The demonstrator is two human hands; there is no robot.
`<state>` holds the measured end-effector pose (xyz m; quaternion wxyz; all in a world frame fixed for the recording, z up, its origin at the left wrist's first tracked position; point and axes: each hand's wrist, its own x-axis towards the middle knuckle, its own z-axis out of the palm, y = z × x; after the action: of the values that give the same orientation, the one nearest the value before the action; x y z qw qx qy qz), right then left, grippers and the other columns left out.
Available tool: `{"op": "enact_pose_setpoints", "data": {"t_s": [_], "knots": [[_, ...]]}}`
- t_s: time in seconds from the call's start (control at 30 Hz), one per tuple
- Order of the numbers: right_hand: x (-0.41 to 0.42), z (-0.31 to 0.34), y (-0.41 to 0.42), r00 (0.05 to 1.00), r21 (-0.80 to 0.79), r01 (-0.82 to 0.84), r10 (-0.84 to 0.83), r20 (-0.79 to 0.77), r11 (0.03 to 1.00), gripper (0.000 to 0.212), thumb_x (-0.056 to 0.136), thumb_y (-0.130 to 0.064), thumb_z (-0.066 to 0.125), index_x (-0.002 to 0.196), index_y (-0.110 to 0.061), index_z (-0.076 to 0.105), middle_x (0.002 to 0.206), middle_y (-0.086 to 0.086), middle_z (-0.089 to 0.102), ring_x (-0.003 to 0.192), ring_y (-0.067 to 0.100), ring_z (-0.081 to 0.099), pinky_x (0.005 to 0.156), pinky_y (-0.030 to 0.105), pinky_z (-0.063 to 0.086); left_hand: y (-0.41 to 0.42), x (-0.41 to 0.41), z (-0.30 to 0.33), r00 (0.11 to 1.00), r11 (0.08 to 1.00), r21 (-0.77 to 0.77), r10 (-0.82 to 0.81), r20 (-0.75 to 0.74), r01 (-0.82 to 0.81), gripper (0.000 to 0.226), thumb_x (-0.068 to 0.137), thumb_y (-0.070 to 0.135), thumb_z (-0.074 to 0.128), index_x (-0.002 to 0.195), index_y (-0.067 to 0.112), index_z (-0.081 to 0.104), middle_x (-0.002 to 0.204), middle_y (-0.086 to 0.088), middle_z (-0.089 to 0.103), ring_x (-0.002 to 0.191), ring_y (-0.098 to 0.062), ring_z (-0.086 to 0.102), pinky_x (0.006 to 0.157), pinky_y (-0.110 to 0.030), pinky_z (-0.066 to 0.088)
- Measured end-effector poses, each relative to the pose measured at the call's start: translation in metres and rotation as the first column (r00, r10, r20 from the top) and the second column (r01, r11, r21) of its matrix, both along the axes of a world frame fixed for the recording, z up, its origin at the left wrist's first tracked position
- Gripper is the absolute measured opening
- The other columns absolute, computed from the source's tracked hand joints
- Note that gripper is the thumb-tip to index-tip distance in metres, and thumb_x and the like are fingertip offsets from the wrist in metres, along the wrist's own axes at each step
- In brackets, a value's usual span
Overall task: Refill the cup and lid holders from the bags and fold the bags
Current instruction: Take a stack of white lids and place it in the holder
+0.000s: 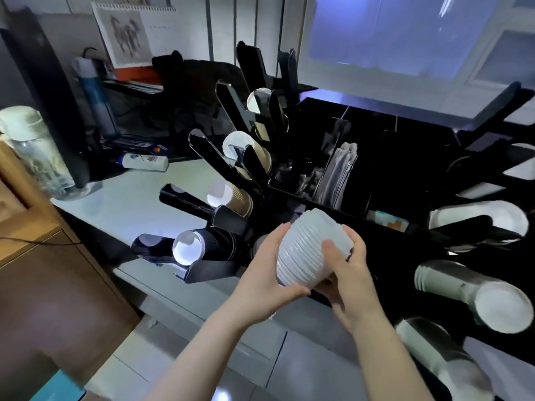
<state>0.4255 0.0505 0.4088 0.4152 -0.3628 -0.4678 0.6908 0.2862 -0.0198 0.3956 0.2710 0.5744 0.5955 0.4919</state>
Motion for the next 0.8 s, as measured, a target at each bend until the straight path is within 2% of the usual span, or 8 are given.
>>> {"op": "enact_pose_setpoints", "data": {"t_s": [0.17, 0.27, 0.37, 0.5, 0.6, 0.7, 0.73, 0.8], "knots": [[-0.013, -0.009, 0.011, 0.996, -0.159, 0.021, -0.035, -0.081, 0.987, 0.068, 0.059, -0.056, 0.072, 0.122, -0.038, 0.058, 0.121, 0.0, 0.065, 0.105, 0.025, 0.066, 0.071, 0.044, 0.057, 0.02, -0.015, -0.009, 0.997, 0.998, 0.043, -0.05, -0.059, 0.052, 0.094, 0.068, 0.026, 0.078, 0.132, 0.057, 0.018, 0.137, 0.053, 0.011, 0.141, 0.008, 0.01, 0.11, -0.007, 0.014], [-0.025, -0.011, 0.016, 0.996, -0.127, 0.085, -0.087, -0.018, 0.988, 0.068, 0.057, -0.048, 0.075, 0.122, -0.038, 0.056, 0.122, 0.0, 0.062, 0.109, 0.026, 0.061, 0.072, 0.04, 0.055, 0.028, -0.026, -0.018, 0.995, 0.999, 0.04, -0.026, -0.094, 0.03, 0.097, 0.07, 0.026, 0.08, 0.138, 0.051, 0.014, 0.147, 0.037, 0.01, 0.144, 0.005, 0.002, 0.111, -0.008, 0.008], [-0.042, -0.012, 0.021, 0.99, -0.038, 0.137, -0.135, 0.036, 0.99, 0.07, 0.06, -0.034, 0.081, 0.123, -0.035, 0.052, 0.121, -0.002, 0.06, 0.111, 0.024, 0.06, 0.078, 0.042, 0.056, 0.032, -0.032, -0.027, 0.99, 0.996, 0.029, 0.088, -0.114, -0.085, 0.101, 0.072, 0.022, 0.08, 0.146, 0.038, 0.013, 0.154, 0.015, 0.019, 0.144, 0.001, 0.009, 0.11, -0.006, 0.009], [-0.064, -0.01, 0.027, 0.957, 0.167, 0.25, -0.269, 0.106, 0.954, 0.079, 0.053, -0.046, 0.077, 0.124, -0.032, 0.047, 0.122, -0.004, 0.057, 0.112, 0.018, 0.058, 0.089, 0.044, 0.054, 0.028, -0.029, -0.041, 0.976, 0.979, 0.002, 0.205, -0.07, -0.205, 0.094, 0.079, 0.015, 0.073, 0.152, 0.017, 0.014, 0.15, 0.012, 0.023, 0.133, 0.019, 0.014, 0.102, 0.002, 0.015], [-0.078, -0.01, 0.034, 0.916, 0.329, 0.29, -0.36, 0.176, 0.899, 0.081, 0.052, -0.048, 0.077, 0.124, -0.03, 0.043, 0.122, -0.008, 0.054, 0.11, 0.008, 0.055, 0.088, 0.029, 0.05, 0.024, -0.031, -0.051, 0.971, 0.975, -0.12, 0.166, -0.172, -0.188, 0.088, 0.09, 0.02, 0.061, 0.153, 0.012, 0.0, 0.16, 0.003, 0.001, 0.144, -0.002, 0.008, 0.112, -0.014, 0.018], [-0.093, -0.015, 0.036, 0.893, 0.432, 0.24, -0.372, 0.253, 0.87, 0.077, 0.058, -0.041, 0.081, 0.122, -0.032, 0.04, 0.117, -0.02, 0.051, 0.107, -0.005, 0.052, 0.086, 0.02, 0.045, 0.019, -0.032, -0.057, 0.907, 0.922, -0.308, 0.095, -0.41, -0.236, 0.086, 0.094, 0.031, 0.05, 0.151, 0.007, -0.009, 0.157, 0.0, -0.025, 0.145, -0.014, 0.014, 0.1, -0.025, 0.039], [-0.098, -0.018, 0.036, 0.887, 0.447, 0.23, -0.375, 0.269, 0.864, 0.077, 0.058, -0.04, 0.082, 0.122, -0.032, 0.04, 0.116, -0.023, 0.05, 0.107, -0.007, 0.05, 0.086, 0.018, 0.043, 0.017, -0.031, -0.06, 0.847, 0.918, -0.294, 0.076, -0.527, -0.266, 0.089, 0.091, 0.037, 0.053, 0.152, 0.002, -0.001, 0.159, -0.007, -0.019, 0.145, -0.015, 0.018, 0.095, -0.023, 0.043], [-0.105, -0.024, 0.034, 0.877, 0.459, 0.235, -0.39, 0.28, 0.857, 0.078, 0.058, -0.04, 0.081, 0.123, -0.031, 0.039, 0.115, -0.024, 0.049, 0.107, -0.007, 0.05, 0.086, 0.017, 0.042, 0.01, -0.03, -0.054, 0.704, 0.906, -0.284, 0.022, -0.71, -0.314, 0.098, 0.066, 0.055, 0.072, 0.139, -0.003, 0.043, 0.154, -0.018, 0.028, 0.128, -0.011, 0.05, 0.073, -0.012, 0.049]]}}
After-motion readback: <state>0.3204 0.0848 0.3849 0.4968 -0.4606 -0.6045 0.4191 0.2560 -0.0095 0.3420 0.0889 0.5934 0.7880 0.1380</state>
